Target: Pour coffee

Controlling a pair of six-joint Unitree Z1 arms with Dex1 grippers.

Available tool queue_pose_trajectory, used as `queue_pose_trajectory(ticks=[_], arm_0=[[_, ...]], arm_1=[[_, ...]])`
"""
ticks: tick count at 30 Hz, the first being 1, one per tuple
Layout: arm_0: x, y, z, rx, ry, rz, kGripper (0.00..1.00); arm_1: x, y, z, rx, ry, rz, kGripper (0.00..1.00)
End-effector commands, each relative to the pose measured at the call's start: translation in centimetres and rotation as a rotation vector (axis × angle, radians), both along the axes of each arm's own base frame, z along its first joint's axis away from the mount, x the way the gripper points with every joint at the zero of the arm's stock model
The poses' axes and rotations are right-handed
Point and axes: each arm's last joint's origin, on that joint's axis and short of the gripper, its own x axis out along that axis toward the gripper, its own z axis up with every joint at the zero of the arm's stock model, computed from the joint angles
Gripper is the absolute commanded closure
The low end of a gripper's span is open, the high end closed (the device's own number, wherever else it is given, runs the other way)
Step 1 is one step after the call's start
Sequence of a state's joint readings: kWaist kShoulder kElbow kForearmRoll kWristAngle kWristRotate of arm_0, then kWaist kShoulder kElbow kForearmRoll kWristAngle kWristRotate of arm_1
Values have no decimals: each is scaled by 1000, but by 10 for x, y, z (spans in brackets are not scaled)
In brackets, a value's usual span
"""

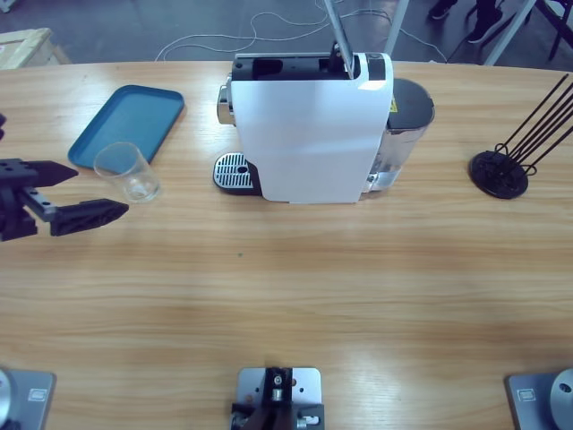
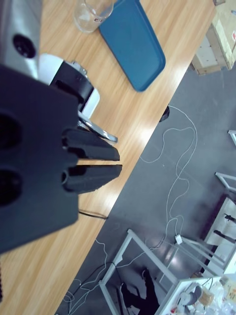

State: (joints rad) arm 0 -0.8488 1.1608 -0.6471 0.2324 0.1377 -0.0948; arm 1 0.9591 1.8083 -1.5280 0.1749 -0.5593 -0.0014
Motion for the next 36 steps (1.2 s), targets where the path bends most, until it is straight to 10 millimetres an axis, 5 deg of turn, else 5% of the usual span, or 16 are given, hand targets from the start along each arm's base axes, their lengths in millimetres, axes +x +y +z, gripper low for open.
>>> queue_pose_trajectory(ticks=[1,23,36], arm_0=[[-2,4,-8,20,7,-2,13],[-2,4,-9,24,11,4,13],[-1,3,-9,28,13,3,13]], arm_1=[[-4,32,-56,-72,124,71,1000],[4,72,-135,-69,254,103,1000],[-1,62,-169,-31,313,37,1000]])
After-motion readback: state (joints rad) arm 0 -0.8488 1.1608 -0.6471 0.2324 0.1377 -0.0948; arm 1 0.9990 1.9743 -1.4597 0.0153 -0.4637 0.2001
